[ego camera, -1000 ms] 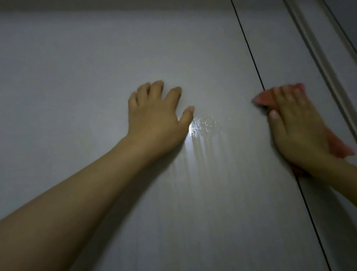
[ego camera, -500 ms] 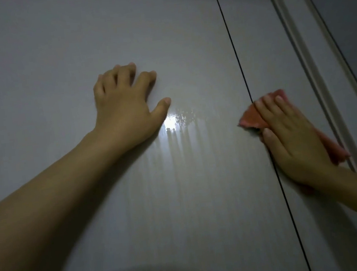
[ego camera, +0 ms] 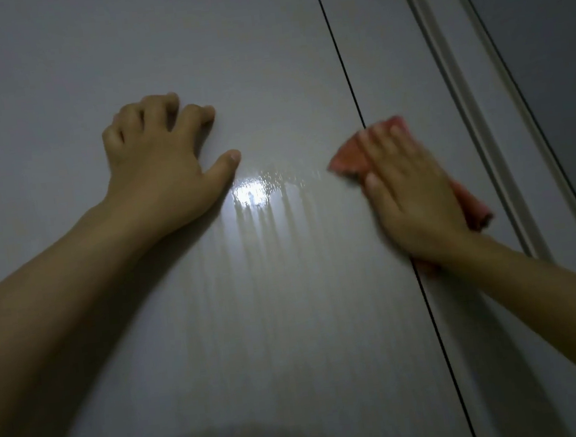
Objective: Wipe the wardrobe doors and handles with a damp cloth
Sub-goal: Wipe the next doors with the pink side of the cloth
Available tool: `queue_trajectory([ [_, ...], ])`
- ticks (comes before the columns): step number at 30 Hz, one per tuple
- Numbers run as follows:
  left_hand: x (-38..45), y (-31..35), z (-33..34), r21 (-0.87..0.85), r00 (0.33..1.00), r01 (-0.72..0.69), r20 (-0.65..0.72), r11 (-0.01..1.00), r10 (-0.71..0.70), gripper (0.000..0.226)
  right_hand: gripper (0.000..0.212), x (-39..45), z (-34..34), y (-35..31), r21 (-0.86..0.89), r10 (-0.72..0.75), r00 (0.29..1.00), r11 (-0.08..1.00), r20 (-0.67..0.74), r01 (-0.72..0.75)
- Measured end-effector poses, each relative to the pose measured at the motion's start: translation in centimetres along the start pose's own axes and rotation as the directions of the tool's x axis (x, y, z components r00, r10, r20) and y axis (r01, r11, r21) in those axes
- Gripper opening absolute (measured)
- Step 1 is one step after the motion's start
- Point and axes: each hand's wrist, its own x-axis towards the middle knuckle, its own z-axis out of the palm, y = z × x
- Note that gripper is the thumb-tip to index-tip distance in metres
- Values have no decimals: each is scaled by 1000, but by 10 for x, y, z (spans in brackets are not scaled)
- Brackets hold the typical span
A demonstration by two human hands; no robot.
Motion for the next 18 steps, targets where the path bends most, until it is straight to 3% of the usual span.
queue_trajectory([
  [2, -1, 1, -1, -5, 1000, 2, 16, 1000, -2, 79, 60, 15, 2, 1, -15, 158, 987, 987, -29, -158],
  [3, -1, 1, -1, -5, 1000, 3, 20, 1000, -3, 79, 61, 11, 3, -7, -20, 168, 986, 986, -24, -168],
  [6, -3, 1, -1, -20, 1000, 3, 18, 1000, -2, 78, 60, -29, 5, -33, 6, -59, 995, 998, 84, 59],
  [10, -5, 2, -1, -36, 1000, 8, 25, 999, -7, 78, 56, -29, -6, -13, -38, -321, 938, 944, 132, 328],
  [12, -4, 4, -1, -47, 1000, 12, 23, 999, -11, 78, 57, -3, -4, -9, -65, -275, 958, 958, 77, 280],
  [15, -5, 3, 0, -49, 1000, 18, 19, 999, -17, 76, 64, 23, 6, -42, -27, 3, 999, 1000, -38, -4],
  [16, -5, 3, 0, -44, 1000, 15, 20, 999, -14, 74, 67, 20, 10, -57, -16, 32, 998, 999, -51, -33],
  [18, -4, 1, 0, -33, 1000, 12, 20, 999, -11, 66, 67, 6, 15, -79, -4, -104, 994, 995, -15, 104],
])
